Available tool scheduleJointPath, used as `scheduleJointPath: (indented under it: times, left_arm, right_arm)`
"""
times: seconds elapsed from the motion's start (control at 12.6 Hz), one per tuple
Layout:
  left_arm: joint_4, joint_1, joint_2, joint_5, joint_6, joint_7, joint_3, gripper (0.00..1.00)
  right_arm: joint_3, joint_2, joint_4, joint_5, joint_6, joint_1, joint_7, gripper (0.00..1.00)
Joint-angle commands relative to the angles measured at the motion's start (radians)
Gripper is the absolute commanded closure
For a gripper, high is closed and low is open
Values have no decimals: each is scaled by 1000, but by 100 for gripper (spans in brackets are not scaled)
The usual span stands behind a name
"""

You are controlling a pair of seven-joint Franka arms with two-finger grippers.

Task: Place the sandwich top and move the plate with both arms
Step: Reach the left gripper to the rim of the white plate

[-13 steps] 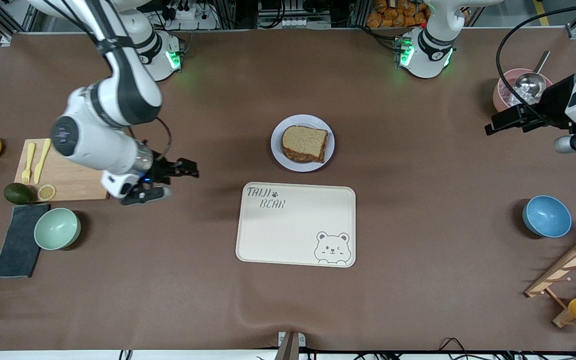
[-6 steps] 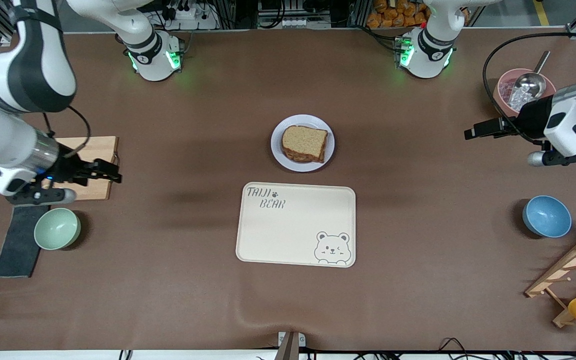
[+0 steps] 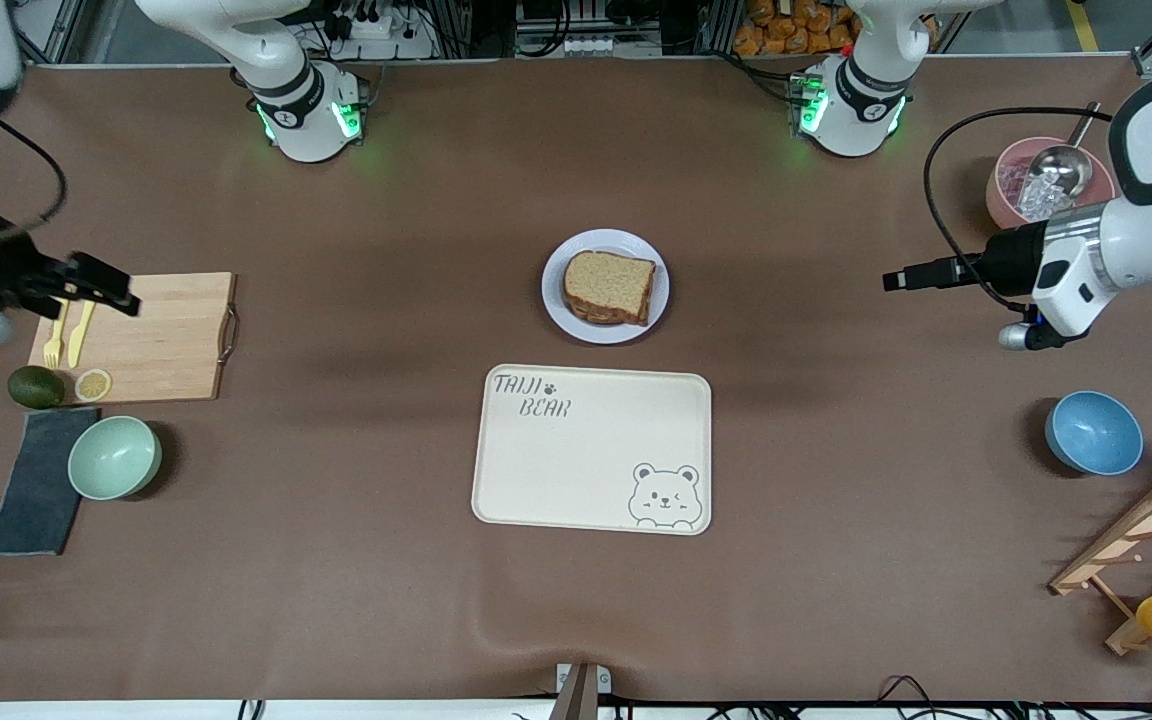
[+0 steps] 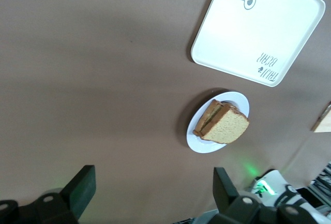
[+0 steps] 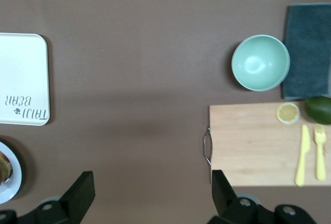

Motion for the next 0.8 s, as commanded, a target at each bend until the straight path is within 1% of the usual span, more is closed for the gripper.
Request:
scheduleJointPath:
  times: [0.0, 0.16, 0.32, 0.4, 0.48, 0.56, 0.64, 0.72]
  left_arm:
    - [-109, 12, -20, -105, 70, 73, -8, 0]
    - [-165, 13, -18, -159, 110, 125, -8, 0]
    - [-213, 15, -4, -227, 111, 195, -8, 0]
    - [-240, 24, 2, -285, 111, 252, -6, 0]
    - [-261, 41, 19, -326, 108, 310, -8, 0]
    - [-271, 45, 36, -359, 104, 369, -8, 0]
    - [-276, 47, 57, -379, 101, 424, -8, 0]
    - [-288, 53, 75, -400, 99, 479, -8, 0]
  right_arm:
    - [69, -23, 54, -22, -83, -95, -43, 0]
    - [82, -46, 49, -22, -109, -138, -148, 0]
    - [83, -49, 51, -22, -128, -152, -148, 0]
    - [97, -55, 49, -22, -138, -165, -137, 0]
    - [102, -66, 49, -22, -154, -172, -105, 0]
    - [105, -71, 49, -20, -155, -170, -32, 0]
    - [122, -72, 49, -20, -172, -167, 48, 0]
    - [138, -77, 51, -20, -196, -172, 83, 0]
